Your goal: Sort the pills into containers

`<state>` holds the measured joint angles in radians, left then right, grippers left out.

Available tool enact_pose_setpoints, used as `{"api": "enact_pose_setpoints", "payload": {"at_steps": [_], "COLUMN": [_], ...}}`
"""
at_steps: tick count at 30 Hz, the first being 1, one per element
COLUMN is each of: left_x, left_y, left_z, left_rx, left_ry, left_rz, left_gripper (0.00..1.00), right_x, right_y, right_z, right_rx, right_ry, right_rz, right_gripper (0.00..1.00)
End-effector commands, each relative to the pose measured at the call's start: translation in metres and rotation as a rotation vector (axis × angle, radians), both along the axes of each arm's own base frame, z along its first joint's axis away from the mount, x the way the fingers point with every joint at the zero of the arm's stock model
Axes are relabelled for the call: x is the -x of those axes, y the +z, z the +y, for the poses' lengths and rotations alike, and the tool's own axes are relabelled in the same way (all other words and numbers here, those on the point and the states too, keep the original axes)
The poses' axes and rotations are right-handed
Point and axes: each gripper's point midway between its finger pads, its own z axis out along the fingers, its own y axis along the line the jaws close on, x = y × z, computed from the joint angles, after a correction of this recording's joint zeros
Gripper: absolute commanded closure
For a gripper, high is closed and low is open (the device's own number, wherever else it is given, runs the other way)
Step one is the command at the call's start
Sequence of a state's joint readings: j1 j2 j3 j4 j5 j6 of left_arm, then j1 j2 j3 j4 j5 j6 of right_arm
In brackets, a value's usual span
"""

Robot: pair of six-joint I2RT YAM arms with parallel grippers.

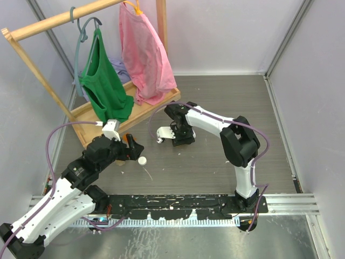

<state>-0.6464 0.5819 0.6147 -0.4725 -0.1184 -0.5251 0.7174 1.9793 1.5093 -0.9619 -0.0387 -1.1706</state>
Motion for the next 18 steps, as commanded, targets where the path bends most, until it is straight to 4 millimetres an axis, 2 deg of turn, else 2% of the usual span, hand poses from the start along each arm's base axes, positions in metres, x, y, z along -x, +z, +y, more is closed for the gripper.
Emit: {"api": "enact_pose_setpoints", "payload": {"at_steps": [1, 18], "left_x": [-0.0035, -0.0023], "left_y": [0.0097, 0.0091], "left_z": [0.0005, 0.0013], "left_rx": [0.010, 0.012], "left_ry": [0.004, 0.005], "left_rz": [-0.036, -0.039], "left_gripper": [0.09, 0.09], "right_x": [-0.0045, -0.0059], "right_y": [0.0114, 0.0125], "right_z": [0.0036, 0.0034], "right_rx": [0.017, 0.088], "right_ry": [0.006, 0.021], "right_rz": [-0.028, -0.062], "right_gripper": [0.99, 0.99]}}
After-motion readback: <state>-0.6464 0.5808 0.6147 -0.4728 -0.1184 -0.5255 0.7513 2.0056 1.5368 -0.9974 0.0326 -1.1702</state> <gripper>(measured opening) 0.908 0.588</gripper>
